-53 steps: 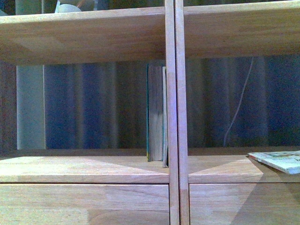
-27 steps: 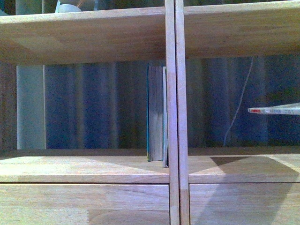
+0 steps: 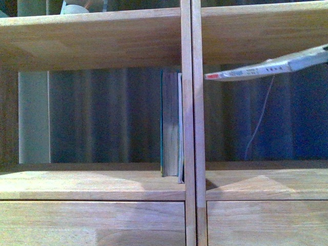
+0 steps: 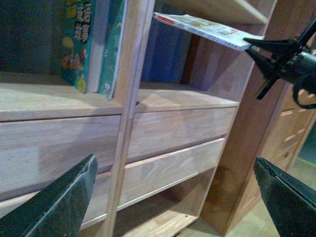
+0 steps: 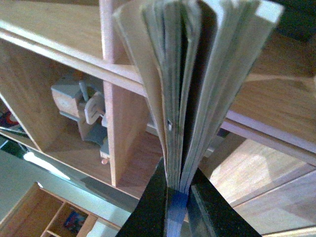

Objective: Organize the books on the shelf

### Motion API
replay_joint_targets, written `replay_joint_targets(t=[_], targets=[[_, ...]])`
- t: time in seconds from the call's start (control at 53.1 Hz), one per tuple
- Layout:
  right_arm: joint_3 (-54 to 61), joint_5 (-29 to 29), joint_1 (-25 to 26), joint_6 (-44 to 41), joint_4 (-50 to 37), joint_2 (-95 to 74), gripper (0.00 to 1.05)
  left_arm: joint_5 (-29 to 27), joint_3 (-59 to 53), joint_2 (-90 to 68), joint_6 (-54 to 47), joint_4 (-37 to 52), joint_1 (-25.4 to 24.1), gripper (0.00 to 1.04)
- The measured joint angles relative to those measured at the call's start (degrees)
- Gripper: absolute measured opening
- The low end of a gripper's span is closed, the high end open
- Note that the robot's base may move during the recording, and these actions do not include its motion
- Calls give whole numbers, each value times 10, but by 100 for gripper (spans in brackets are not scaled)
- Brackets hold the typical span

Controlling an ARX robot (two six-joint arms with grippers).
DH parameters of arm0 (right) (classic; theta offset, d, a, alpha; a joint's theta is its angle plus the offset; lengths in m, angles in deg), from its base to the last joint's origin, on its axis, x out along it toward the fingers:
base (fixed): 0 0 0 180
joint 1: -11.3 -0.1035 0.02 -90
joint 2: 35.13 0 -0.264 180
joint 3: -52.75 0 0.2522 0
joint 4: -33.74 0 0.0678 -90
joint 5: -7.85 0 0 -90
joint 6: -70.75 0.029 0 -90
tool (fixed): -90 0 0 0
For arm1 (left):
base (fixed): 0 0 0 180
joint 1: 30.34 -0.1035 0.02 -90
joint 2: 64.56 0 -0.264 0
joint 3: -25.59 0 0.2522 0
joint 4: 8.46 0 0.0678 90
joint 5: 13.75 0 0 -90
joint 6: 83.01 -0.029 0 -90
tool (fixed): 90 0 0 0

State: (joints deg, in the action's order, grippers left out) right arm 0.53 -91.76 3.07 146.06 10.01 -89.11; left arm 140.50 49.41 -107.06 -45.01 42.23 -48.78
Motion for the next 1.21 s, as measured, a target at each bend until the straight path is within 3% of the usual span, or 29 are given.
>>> replay_joint_targets(t=[0.113,0.207,0.415,0.622,0.81,0.848,0.905,0.942,1.018,1.206], targets=[[-6,13,-38,-30,-8,9,7,0,34,-70,113,120,3,97],[-6,14,-55,-43,-11,15,7,1,38,-86,141,149,3,97],[14,-7,-70,-50,-11,51,7,1,38,-90,151,154,3,97],[44,-52,-26,-51,-5,102,7,1,38,-94,163,154,3,97],[53,-83,-36,-52,-44,93,7,-6,39,-97,177,154,7,97],[56,-82,-43,-55,-45,93,7,-41,65,-126,217,150,35,97],[62,-80,-54,-62,-46,92,7,-139,226,-218,300,102,111,97],[63,-86,-60,-66,-46,92,7,-171,305,-253,323,51,136,97],[63,-88,-63,-74,-47,93,7,-176,370,-269,321,-22,167,97],[62,-88,-79,-92,-68,89,7,-171,386,-302,330,-19,201,97]])
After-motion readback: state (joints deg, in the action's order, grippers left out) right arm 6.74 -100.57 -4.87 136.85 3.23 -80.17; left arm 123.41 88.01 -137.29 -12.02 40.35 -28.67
